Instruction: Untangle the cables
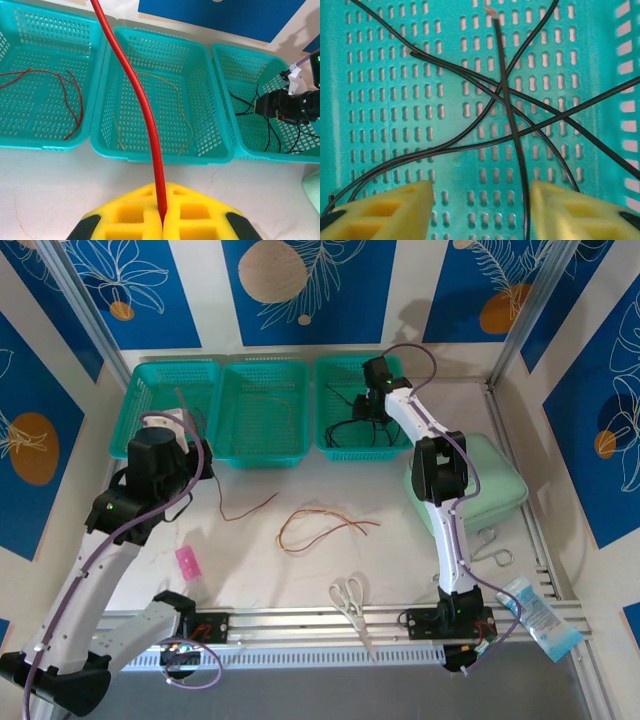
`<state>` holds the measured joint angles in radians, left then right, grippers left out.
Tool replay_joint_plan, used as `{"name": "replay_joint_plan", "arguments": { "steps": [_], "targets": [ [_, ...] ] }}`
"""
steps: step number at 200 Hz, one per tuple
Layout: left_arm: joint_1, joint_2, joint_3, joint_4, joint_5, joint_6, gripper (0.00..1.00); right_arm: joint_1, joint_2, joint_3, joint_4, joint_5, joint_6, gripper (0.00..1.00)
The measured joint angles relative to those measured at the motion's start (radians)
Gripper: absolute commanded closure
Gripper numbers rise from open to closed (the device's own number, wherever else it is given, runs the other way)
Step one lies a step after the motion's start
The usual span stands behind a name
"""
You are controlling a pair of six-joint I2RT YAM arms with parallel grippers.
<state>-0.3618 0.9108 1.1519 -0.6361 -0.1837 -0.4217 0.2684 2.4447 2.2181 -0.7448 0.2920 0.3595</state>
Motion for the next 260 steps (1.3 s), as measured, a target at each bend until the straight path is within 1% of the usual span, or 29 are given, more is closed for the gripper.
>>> {"name": "replay_joint_plan", "arguments": {
  "steps": [25, 43, 72, 92, 108, 149, 170, 199, 236, 245, 260],
  "targets": [
    [0.000, 0.003, 0.009, -0.004, 0.000, 0.001, 1.00, -0.001, -0.041, 0.000, -0.005, -0.001, -0.004, 0.24],
    [0.000, 0.013, 0.046, -0.013, 0.000, 0.011, 1.00, -0.001, -0.093, -0.002, -0.004, -0.001, -0.014, 0.15],
    [0.000, 0.036, 0.135, -0.014, 0.000, 0.040, 1.00, -0.005, -0.221, -0.026, 0.013, -0.004, -0.014, 0.09],
    [-0.002, 0.059, 0.190, -0.015, 0.000, 0.067, 1.00, -0.010, -0.294, -0.029, 0.030, -0.011, -0.014, 0.08],
    [-0.008, 0.097, 0.242, -0.018, 0.000, 0.095, 1.00, -0.016, -0.357, -0.069, 0.055, -0.019, -0.011, 0.08],
    [-0.040, 0.251, 0.475, -0.045, -0.036, 0.193, 1.00, -0.035, -0.476, -0.206, 0.106, -0.059, 0.008, 0.08],
    [-0.043, 0.327, 0.620, -0.069, -0.096, 0.251, 1.00, -0.042, -0.505, -0.247, 0.121, -0.084, 0.016, 0.08],
    [-0.043, 0.464, 0.869, -0.097, -0.186, 0.352, 1.00, -0.046, -0.530, -0.268, 0.132, -0.113, 0.018, 0.08],
    [-0.043, 0.702, 1.249, -0.158, -0.283, 0.489, 1.00, -0.047, -0.552, -0.266, 0.139, -0.130, -0.002, 0.08],
    [-0.043, 0.745, 1.303, -0.156, -0.309, 0.530, 1.00, -0.047, -0.553, -0.263, 0.139, -0.138, -0.009, 0.08],
    [-0.042, 0.792, 1.333, -0.146, -0.357, 0.601, 1.00, -0.047, -0.555, -0.263, 0.139, -0.151, -0.013, 0.08]
  ]
}}
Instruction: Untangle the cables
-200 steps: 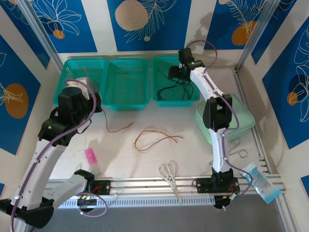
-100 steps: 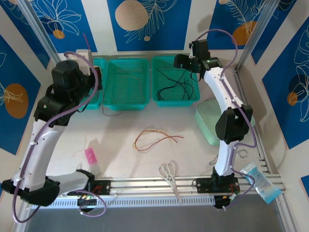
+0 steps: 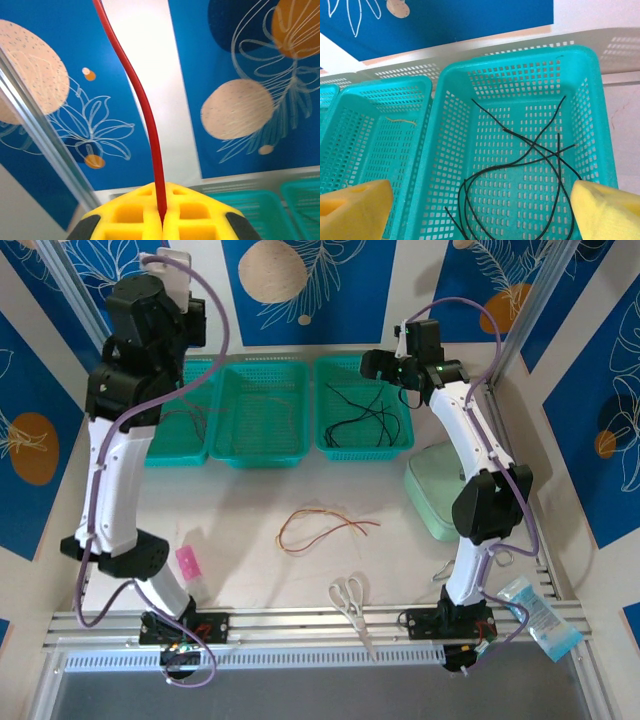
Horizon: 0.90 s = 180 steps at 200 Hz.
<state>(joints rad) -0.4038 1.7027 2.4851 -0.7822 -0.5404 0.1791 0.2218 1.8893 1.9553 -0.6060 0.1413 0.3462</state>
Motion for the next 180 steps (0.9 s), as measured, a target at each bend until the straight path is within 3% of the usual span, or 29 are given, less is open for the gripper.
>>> {"name": "replay_joint_plan", "arguments": {
  "steps": [50, 89, 119, 180],
  "targets": [
    [0.071, 0.120, 0.003, 0.035, -0.122, 0.137, 1.00, 0.000, -0.010, 0.001, -0.011, -0.052, -0.006, 0.08],
    [0.145, 0.202, -0.002, 0.096, -0.172, 0.167, 1.00, 0.000, -0.013, 0.001, -0.019, -0.093, -0.006, 0.08],
    [0.172, 0.220, -0.101, 0.180, -0.175, 0.167, 1.00, 0.000, -0.014, 0.001, -0.027, -0.119, -0.005, 0.09],
    [0.276, 0.304, -0.247, 0.174, -0.095, -0.029, 1.00, 0.000, -0.014, 0.068, -0.069, -0.155, -0.005, 0.09]
  ]
}}
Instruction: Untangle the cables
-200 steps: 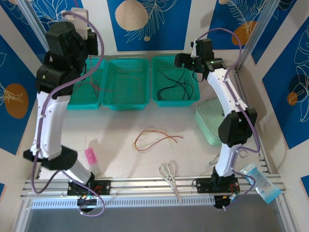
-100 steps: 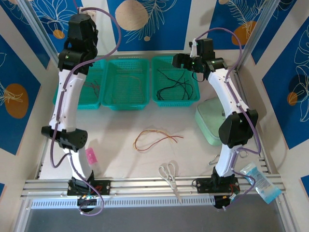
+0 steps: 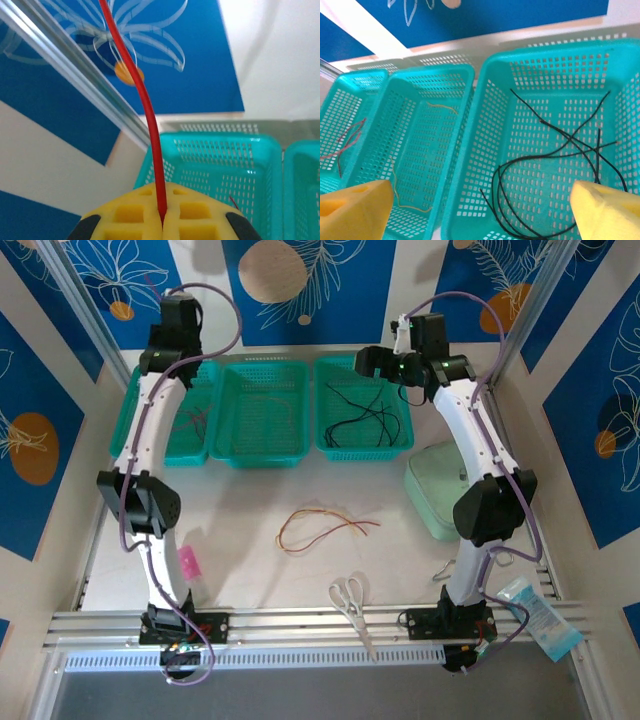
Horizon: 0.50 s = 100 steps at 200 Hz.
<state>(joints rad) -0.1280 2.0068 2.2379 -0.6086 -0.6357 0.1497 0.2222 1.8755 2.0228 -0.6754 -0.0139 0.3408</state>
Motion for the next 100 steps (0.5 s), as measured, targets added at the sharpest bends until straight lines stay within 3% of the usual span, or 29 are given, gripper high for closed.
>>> {"name": "replay_joint_plan", "arguments": {
  "steps": [39, 100],
  "targets": [
    [0.049, 0.061, -0.110, -0.011, 0.061, -0.109, 1.00, 0.001, 0.000, 0.004, -0.012, -0.017, 0.000, 0.09],
    [0.111, 0.296, -0.071, -0.114, 0.244, -0.256, 1.00, 0.013, -0.001, -0.005, -0.018, -0.021, 0.000, 0.09]
  ]
}}
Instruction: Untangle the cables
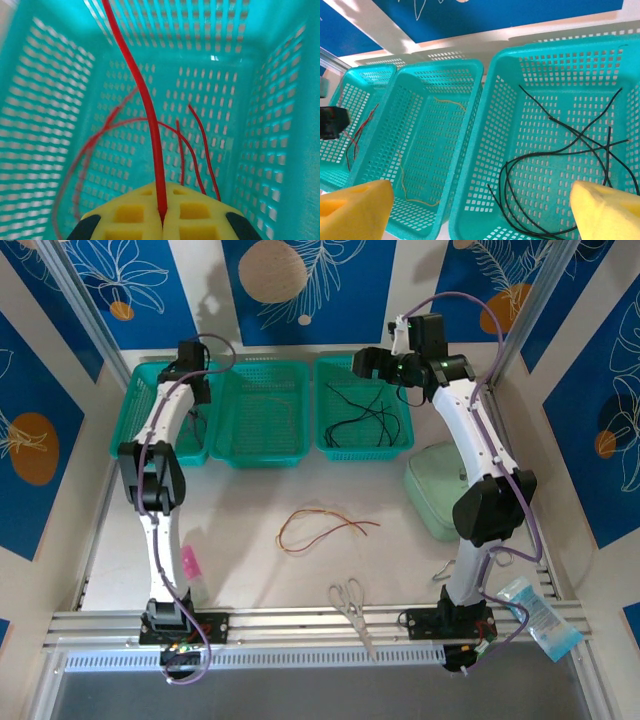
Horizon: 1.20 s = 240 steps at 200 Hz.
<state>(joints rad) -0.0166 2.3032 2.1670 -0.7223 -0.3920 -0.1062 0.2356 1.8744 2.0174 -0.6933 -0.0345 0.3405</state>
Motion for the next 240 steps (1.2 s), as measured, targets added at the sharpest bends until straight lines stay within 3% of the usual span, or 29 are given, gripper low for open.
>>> {"name": "replay_joint_plan", "arguments": {
  "steps": [74, 77, 86, 93, 104, 127, 182, 240],
  "targets": [
    [0.171, 0.090, 0.047, -0.056, 0.283, -0.219, 1.00, 0.004, -0.003, -0.045, -0.004, 0.008, 0.000, 0.09],
    [0.173, 0.093, 0.053, -0.056, 0.292, -0.227, 0.94, 0.005, -0.003, -0.045, -0.004, 0.008, 0.000, 0.09],
    [0.177, 0.105, 0.066, -0.056, 0.323, -0.244, 0.62, 0.007, -0.004, -0.045, -0.006, 0.008, 0.000, 0.09],
    [0.179, 0.115, 0.072, -0.055, 0.348, -0.255, 0.48, 0.008, -0.005, -0.045, -0.009, 0.009, 0.000, 0.09],
    [0.179, 0.124, 0.074, -0.057, 0.378, -0.278, 0.34, 0.010, -0.011, -0.045, -0.016, 0.012, 0.000, 0.09],
    [0.180, 0.131, 0.067, -0.058, 0.408, -0.315, 0.18, 0.014, -0.043, -0.058, -0.026, 0.021, 0.000, 0.09],
    [0.168, -0.027, -0.032, -0.044, 0.398, -0.330, 0.10, 0.020, -0.256, -0.239, -0.027, 0.046, 0.031, 0.09],
    [0.038, -0.485, -0.315, 0.058, 0.384, -0.266, 0.11, 0.060, -0.525, -0.615, -0.047, 0.087, 0.192, 0.09]
  ]
}}
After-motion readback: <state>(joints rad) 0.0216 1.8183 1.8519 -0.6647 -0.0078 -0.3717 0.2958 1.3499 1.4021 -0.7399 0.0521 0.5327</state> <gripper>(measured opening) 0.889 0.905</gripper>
